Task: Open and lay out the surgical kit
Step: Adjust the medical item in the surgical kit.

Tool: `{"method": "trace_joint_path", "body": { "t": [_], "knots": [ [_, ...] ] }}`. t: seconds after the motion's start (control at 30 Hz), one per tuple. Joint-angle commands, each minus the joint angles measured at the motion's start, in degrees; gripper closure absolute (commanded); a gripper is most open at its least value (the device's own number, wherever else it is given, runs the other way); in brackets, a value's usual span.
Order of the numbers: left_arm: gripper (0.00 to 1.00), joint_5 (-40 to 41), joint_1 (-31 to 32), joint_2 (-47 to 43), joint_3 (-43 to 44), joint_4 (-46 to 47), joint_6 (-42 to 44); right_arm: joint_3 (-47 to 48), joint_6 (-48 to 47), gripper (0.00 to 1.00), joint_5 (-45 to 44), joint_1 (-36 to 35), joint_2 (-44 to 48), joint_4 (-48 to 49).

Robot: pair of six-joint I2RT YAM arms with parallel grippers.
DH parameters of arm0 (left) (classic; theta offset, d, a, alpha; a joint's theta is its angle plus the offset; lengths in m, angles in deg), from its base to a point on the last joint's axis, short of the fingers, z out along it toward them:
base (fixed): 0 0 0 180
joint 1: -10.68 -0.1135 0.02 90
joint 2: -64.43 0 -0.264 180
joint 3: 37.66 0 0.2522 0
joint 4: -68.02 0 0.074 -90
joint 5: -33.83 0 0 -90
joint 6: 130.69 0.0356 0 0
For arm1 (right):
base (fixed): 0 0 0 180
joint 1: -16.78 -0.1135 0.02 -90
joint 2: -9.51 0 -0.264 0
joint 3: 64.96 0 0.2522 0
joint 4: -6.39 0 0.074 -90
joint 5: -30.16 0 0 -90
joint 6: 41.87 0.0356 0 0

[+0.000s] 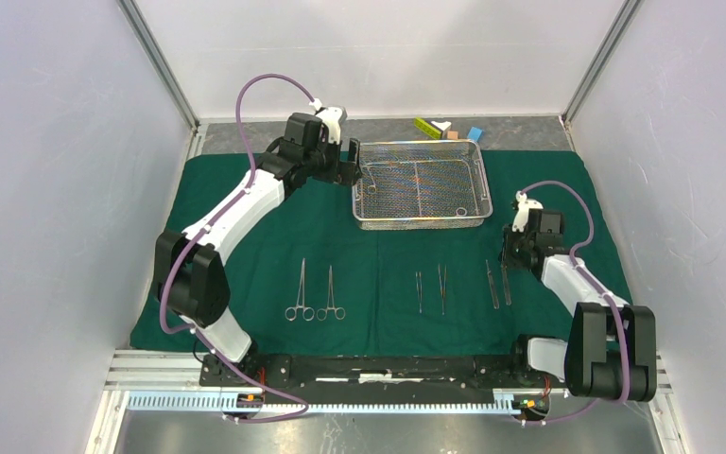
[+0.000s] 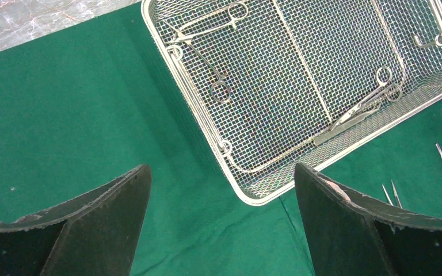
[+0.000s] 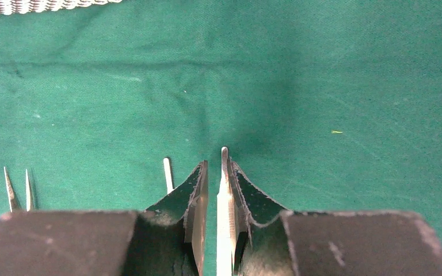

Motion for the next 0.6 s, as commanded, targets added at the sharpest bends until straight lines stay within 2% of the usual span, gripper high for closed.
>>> {"method": "trace_joint_path", "body": {
  "t": [0.0,0.23,0.57],
  "knots": [
    [0.0,0.62,0.21,-3.17,-0.63,2.55,1.63,1.32,-0.84,0.76,1.69,0.19,1.9,0.38],
    [0.0,1.41,0.17,-3.79,-0.86,2.73,2.08,4.79,-3.13,0.64,5.69,-0.02,3.67,-0.89],
    [0.0,1.51,0.17,-4.41,-1.11,2.99,2.35,4.05,-11.41,0.69,4.53,-4.31,0.86,-0.63]
  ]
}}
